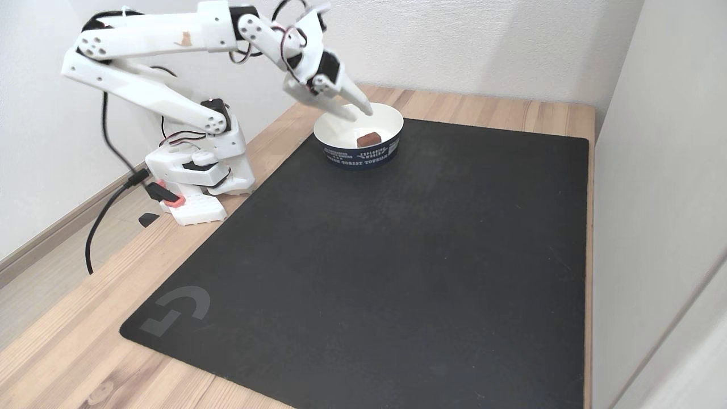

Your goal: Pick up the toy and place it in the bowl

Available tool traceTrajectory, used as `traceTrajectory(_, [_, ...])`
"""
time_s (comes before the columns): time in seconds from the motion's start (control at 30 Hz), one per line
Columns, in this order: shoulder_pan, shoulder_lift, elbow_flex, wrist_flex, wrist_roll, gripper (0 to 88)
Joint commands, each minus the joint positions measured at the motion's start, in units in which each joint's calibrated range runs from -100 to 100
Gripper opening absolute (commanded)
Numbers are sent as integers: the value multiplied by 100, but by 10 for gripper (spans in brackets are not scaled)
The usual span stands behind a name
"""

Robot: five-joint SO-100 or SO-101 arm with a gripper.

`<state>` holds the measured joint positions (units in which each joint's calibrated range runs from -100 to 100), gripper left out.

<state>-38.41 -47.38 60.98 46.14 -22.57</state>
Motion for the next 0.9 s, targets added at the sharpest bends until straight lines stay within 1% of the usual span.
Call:
traceTrajectory(0.0, [909,-502,-352,-329,206,24])
traceTrajectory(0.1, [1637,-860,-118,-643,639,24])
traceTrajectory(0.13, [2130,-1144,161,-803,885,23])
traceTrajectory(0.2, [2565,-1461,513,-863,1026,23])
traceTrajectory(0.3, [3285,-2203,1459,-888,1073,23])
traceTrajectory(0.37, [3435,-2645,1928,-888,1187,23])
traceTrajectory(0.43, [3519,-3420,2523,-854,1475,23])
traceTrajectory(0.47, [3519,-3670,2694,-812,1532,23])
traceTrajectory(0.57, [3527,-4379,3199,-643,1553,23])
traceTrajectory(0.63, [3527,-5004,3613,-304,1553,23])
traceTrajectory(0.77, [3527,-5212,3848,77,1595,23])
traceTrajectory(0.87, [3527,-5212,3848,255,1809,24])
